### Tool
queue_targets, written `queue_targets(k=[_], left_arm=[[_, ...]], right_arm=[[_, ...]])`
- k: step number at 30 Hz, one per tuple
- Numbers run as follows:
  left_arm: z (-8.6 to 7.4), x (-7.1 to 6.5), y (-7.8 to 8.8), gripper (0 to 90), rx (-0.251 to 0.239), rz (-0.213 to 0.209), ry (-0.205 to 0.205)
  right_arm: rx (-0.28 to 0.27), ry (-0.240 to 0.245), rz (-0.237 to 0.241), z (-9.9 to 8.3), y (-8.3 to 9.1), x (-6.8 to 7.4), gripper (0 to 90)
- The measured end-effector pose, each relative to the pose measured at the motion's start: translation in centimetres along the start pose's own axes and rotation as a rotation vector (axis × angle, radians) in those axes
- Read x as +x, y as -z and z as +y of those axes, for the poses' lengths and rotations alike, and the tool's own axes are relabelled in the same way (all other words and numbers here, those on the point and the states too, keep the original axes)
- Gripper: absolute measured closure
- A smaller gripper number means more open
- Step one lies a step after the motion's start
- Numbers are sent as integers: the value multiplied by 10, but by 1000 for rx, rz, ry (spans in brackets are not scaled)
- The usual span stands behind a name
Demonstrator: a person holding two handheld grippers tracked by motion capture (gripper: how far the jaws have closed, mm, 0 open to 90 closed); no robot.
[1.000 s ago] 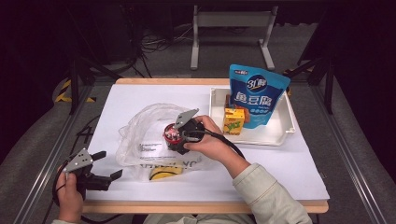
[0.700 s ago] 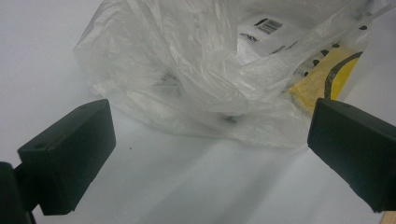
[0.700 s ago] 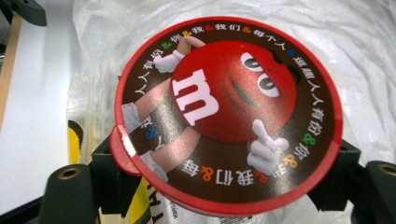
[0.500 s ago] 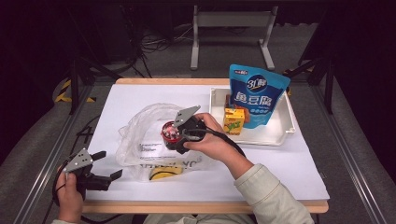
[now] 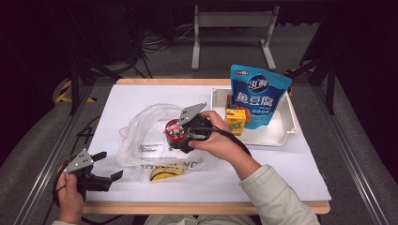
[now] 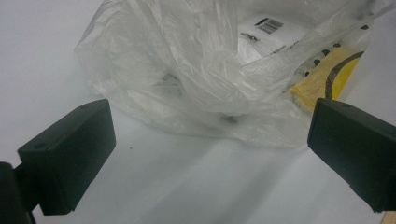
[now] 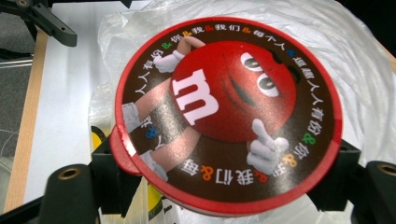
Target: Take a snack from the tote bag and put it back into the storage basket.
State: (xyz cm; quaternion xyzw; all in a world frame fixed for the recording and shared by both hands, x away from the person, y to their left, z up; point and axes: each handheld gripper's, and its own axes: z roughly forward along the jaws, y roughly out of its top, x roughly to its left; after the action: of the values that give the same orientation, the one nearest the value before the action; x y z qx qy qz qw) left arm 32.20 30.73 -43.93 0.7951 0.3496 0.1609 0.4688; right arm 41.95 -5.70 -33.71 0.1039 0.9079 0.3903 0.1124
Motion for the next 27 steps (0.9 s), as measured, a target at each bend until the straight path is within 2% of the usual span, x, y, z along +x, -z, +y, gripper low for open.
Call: queue_targets(k=[8,27], left_arm=[[0,0,0,15,0,2,0],[0,0,0,14,3,3,0]], right_arm=[[7,-11,-13,-3,12,-3,255],[-5,-39,-67,-17,52,-13,255]])
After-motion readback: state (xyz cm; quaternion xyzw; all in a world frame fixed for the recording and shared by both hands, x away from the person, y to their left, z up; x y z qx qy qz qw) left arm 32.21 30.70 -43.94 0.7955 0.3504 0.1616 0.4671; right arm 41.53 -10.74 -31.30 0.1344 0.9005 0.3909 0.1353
